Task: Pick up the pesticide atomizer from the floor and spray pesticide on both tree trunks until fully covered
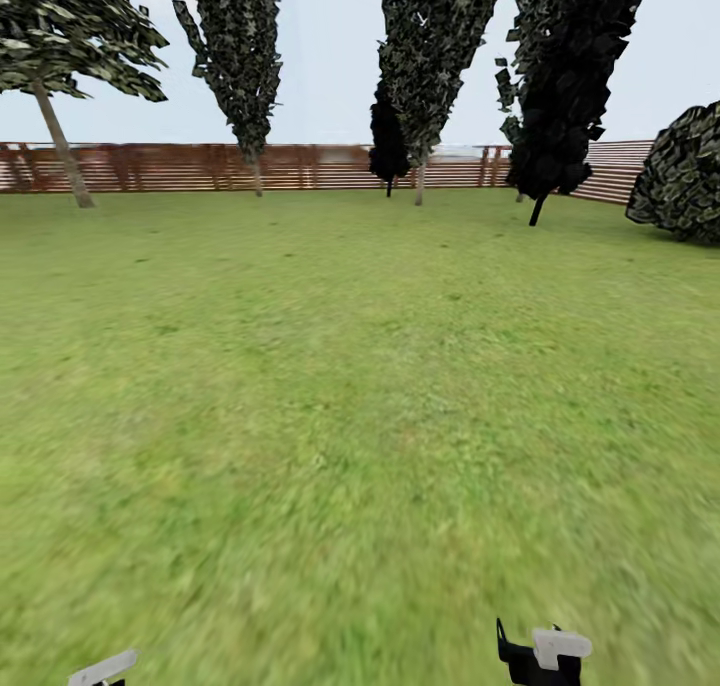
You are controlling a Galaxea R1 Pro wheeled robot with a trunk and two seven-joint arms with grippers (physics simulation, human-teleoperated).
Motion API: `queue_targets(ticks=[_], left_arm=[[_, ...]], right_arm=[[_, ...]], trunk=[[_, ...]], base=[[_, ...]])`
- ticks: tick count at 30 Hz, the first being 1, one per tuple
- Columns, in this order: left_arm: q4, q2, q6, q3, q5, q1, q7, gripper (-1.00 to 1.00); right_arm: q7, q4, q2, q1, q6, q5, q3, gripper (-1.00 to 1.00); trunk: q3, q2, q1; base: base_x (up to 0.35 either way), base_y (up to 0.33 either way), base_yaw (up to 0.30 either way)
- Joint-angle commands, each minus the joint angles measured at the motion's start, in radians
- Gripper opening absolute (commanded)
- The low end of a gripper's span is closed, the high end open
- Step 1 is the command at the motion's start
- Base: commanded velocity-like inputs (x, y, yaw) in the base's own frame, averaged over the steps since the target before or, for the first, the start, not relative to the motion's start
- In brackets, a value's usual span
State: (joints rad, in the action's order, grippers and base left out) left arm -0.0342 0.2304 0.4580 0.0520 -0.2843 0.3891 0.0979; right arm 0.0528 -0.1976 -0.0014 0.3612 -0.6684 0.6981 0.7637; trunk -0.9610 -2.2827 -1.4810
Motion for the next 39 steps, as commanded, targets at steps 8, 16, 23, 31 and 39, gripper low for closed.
queue_targets(ticks=[8, 16, 23, 31, 39], left_arm=[[0.0, -0.001, 0.004, 0.003, 0.002, 0.001, 0.0, -1.0], [0.001, -0.002, 0.004, 0.003, 0.002, 0.0, 0.0, -1.0], [0.002, -0.002, 0.004, 0.003, 0.002, 0.001, 0.0, -1.0], [0.001, -0.002, 0.004, 0.004, 0.002, 0.001, 0.0, -1.0], [0.001, -0.001, 0.004, 0.005, 0.002, 0.001, 0.0, -1.0]], right_arm=[[0.006, 0.001, 0.0, 0.001, -0.004, 0.011, 0.005, 1.0], [0.006, 0.001, 0.0, 0.001, -0.004, 0.011, 0.005, 1.0], [0.006, 0.001, 0.0, 0.001, -0.004, 0.011, 0.005, 1.0], [0.006, 0.001, 0.0, 0.001, -0.004, 0.011, 0.005, 1.0], [0.006, 0.001, 0.0, 0.001, -0.004, 0.011, 0.005, 1.0]], trunk=[[-0.001, 0.0, 0.0], [-0.001, 0.0, 0.0], [-0.001, 0.0, 0.0], [-0.001, 0.0, 0.0], [-0.001, 0.0, 0.0]], base=[[0.079, 0.103, 0.28], [0.022, 0.001, 0.28], [0.252, 0.121, 0.28], [0.285, 0.222, 0.28], [0.282, 0.227, 0.28]])
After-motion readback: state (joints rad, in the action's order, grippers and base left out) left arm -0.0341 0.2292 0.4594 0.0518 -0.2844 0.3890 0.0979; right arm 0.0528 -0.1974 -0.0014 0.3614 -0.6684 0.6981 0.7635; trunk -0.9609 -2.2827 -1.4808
